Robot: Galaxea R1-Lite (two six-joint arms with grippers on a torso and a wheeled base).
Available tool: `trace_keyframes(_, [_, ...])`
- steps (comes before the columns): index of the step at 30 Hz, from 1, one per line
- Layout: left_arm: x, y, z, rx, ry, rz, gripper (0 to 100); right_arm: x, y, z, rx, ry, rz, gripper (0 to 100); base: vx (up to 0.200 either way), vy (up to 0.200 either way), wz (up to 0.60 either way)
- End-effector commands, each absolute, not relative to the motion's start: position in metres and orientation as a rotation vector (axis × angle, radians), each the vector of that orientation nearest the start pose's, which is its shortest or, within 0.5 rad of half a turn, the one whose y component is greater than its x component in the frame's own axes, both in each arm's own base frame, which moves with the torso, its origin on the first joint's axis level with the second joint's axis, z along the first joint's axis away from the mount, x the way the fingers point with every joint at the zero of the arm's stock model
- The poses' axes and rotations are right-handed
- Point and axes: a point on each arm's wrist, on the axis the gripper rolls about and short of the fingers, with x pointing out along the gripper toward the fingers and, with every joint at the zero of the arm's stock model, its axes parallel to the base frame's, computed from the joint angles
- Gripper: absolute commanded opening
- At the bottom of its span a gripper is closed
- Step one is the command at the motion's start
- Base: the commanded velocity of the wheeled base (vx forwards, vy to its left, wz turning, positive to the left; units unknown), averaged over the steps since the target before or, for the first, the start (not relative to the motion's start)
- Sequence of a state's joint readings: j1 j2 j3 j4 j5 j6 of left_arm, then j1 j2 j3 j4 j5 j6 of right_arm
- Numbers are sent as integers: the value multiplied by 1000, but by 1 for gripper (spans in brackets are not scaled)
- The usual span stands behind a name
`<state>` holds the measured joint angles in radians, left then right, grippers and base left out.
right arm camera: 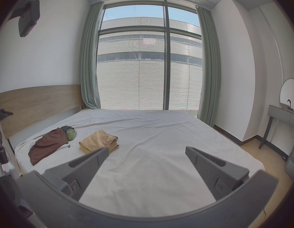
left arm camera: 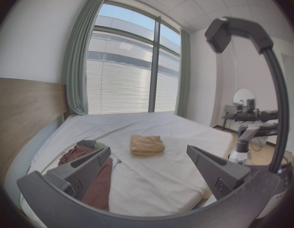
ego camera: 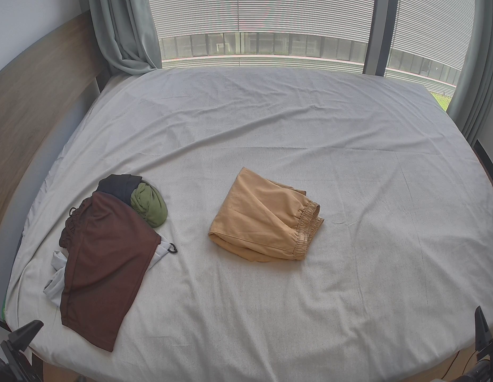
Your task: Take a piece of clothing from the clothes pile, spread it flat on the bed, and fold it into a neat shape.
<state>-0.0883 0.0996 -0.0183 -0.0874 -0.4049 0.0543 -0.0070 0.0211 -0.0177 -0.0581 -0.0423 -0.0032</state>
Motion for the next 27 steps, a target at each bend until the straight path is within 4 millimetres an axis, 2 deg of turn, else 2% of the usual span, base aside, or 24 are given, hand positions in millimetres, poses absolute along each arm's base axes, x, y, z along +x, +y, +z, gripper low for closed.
trace_keyframes(1, [-21, -8, 83, 75, -19, -395, 100, -23, -1, 83, 30, -67, -45, 100, 0, 0, 0])
trace_keyframes(6, [-24, -7, 81, 70, -63, -310, 100, -23, 0, 83, 68, -70, -21, 100, 0, 0, 0])
trace_keyframes(10, [-23, -3, 83, 83, -76, -138, 100, -23, 0, 83, 68, -73, -33, 100, 0, 0, 0])
trace_keyframes(13, [-23, -2, 81, 90, -62, -85, 100, -23, 0, 81, 42, -53, -37, 100, 0, 0, 0])
trace_keyframes(16, [-23, -2, 81, 71, -52, -75, 100, -23, 0, 76, 0, 3, -38, 100, 0, 0, 0])
trace_keyframes(21, [-23, 0, 75, -2, 6, -9, 100, -23, 0, 77, -8, -6, -2, 100, 0, 0, 0])
trace_keyframes(27, [-23, 0, 75, 5, 3, -8, 100, -23, 1, 77, -17, -5, -2, 100, 0, 0, 0])
